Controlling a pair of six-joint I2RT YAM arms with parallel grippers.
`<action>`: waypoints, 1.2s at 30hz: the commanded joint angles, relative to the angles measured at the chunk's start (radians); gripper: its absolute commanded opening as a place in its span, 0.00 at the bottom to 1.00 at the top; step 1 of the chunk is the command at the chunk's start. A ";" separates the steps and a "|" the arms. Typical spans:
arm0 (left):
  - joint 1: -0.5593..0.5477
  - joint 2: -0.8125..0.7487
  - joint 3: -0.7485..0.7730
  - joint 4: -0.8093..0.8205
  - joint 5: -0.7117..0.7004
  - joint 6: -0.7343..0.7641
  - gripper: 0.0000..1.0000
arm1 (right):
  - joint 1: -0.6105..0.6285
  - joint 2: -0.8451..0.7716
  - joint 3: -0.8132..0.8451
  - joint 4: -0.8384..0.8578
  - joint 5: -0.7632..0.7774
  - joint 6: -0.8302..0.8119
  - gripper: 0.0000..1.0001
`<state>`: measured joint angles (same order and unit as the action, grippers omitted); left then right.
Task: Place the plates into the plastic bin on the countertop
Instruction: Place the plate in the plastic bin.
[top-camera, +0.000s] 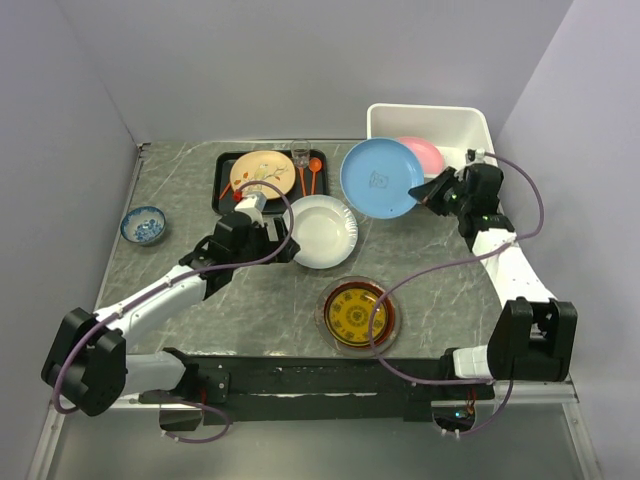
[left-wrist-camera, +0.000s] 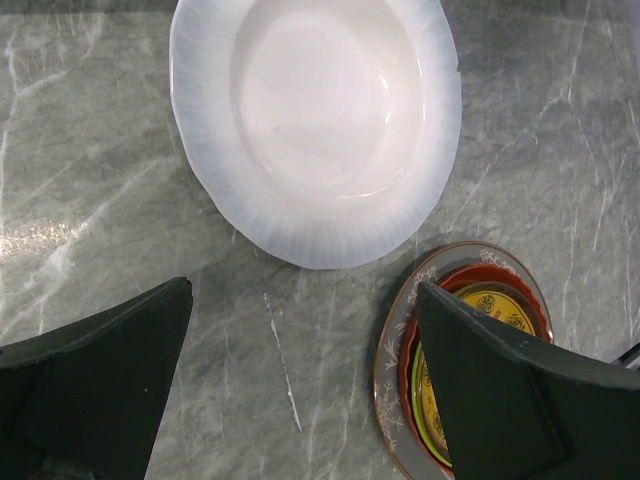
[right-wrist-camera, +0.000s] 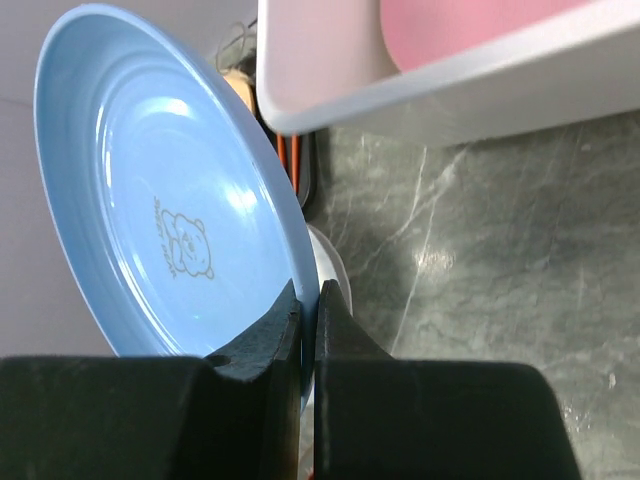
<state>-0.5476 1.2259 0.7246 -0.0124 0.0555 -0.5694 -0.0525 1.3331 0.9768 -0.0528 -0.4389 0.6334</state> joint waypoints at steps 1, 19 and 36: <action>-0.005 0.000 0.050 0.015 0.004 0.006 0.99 | -0.026 0.050 0.112 0.002 -0.032 -0.015 0.00; -0.005 0.004 0.076 -0.035 0.013 0.043 0.99 | -0.073 0.235 0.307 0.050 -0.029 0.083 0.00; -0.005 0.104 0.102 0.003 0.075 0.059 0.99 | -0.113 0.379 0.520 -0.021 0.091 0.080 0.00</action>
<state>-0.5476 1.3178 0.7860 -0.0536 0.1032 -0.5339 -0.1497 1.6787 1.4120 -0.0940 -0.3794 0.7055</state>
